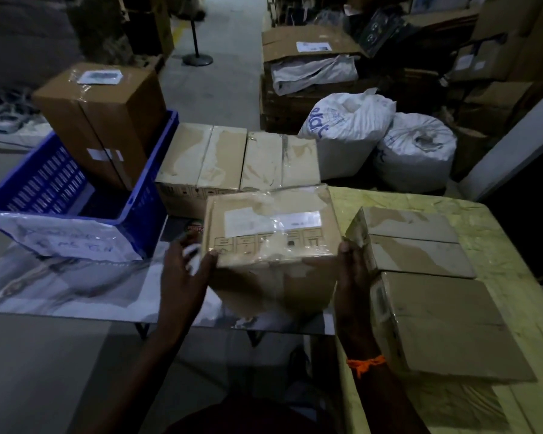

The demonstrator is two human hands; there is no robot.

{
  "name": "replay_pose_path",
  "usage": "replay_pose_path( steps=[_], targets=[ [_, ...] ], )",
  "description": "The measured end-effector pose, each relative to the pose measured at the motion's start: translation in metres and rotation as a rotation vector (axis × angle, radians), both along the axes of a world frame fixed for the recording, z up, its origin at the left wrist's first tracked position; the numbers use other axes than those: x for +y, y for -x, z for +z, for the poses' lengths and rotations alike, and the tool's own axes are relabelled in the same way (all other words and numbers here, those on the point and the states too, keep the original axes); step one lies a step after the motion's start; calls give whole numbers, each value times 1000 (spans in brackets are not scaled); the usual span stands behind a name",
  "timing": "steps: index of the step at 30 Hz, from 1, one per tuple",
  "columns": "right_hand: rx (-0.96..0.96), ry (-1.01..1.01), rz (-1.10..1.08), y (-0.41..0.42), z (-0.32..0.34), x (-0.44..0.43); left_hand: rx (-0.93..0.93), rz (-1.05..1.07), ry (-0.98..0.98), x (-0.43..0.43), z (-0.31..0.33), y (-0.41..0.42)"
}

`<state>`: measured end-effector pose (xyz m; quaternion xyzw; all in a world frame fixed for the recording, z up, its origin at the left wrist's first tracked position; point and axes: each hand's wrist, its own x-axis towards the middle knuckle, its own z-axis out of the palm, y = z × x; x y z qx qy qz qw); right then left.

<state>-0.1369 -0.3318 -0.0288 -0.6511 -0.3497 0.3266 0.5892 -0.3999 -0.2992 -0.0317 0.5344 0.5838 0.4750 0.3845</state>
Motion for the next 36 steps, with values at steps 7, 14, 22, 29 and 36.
replay_pose_path(
  steps=[7, 14, 22, 29, 36],
  targets=[
    [-305, -108, 377, 75, 28, -7, 379, -217, -434, -4, 45, 23],
    [-440, -117, 608, 109, 15, 8, 242, 39, -174, -2, 59, 39],
    [-652, 205, 364, 57, -48, 37, 81, 114, 33, 6, 28, 98],
    [-416, 252, 297, 43, -39, 33, -84, 36, 195, -18, -18, 100],
    [-428, 220, 257, 23, -44, 26, -117, -28, 203, -13, -33, 88]
  ],
)
